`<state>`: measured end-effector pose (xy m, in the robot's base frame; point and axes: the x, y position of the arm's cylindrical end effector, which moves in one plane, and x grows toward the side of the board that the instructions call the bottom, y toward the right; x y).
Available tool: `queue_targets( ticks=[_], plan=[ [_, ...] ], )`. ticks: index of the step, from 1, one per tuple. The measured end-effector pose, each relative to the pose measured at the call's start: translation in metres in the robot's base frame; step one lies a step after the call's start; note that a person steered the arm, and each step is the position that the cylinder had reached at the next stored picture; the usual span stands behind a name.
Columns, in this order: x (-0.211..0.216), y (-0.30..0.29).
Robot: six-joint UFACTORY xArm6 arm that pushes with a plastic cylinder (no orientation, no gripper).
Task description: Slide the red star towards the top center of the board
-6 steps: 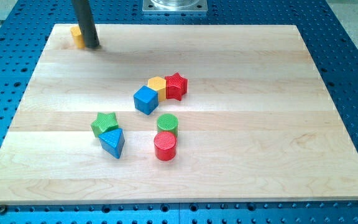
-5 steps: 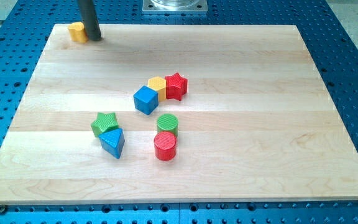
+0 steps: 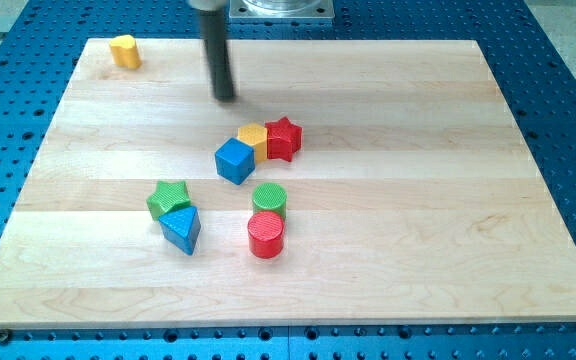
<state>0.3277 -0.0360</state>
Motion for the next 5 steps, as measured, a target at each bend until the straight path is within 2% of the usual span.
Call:
queue_targets(
  ticks=[1,2,3,5],
  plan=[
    [0.019,0.091],
    [0.131,0.052],
    [0.105,0.030],
    [-0.018,0.048]
  ],
)
